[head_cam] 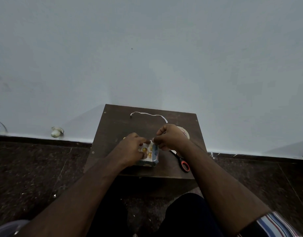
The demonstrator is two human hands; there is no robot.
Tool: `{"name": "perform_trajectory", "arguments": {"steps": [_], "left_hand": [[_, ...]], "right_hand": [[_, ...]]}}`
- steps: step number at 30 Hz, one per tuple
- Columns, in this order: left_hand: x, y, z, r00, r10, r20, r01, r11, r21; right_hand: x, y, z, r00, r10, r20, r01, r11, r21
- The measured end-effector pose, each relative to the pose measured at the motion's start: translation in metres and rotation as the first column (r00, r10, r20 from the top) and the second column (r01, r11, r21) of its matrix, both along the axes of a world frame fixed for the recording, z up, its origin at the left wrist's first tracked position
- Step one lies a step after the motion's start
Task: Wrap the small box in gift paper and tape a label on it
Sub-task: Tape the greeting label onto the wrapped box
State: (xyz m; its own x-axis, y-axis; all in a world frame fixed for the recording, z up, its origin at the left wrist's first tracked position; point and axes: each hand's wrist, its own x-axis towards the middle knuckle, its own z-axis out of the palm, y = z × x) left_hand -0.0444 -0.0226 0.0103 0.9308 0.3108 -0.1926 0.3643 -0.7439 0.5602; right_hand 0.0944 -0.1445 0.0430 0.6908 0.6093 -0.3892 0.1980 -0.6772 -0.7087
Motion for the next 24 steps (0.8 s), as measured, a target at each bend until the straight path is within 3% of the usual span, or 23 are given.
{"name": "perform_trajectory", "arguments": {"steps": [7, 16, 24], "left_hand": [[0.001, -0.002, 0.005, 1.000, -0.002, -0.030, 0.002, 1.000, 0.006], [-0.001, -0.006, 0.007, 1.000, 0.007, -0.024, -0.007, 1.000, 0.019], [0.000, -0.007, 0.009, 0.999, 0.009, -0.051, -0.008, 1.000, 0.024]], "right_hand": [[-0.006, 0.005, -0.003, 0.990, 0.012, 0.143, 0.004, 0.994, -0.109], [-0.004, 0.013, 0.009, 0.981, 0.082, 0.176, -0.023, 0.949, -0.316], [0.005, 0.003, -0.010, 0.996, -0.088, 0.000, 0.086, 0.966, -0.245]]}}
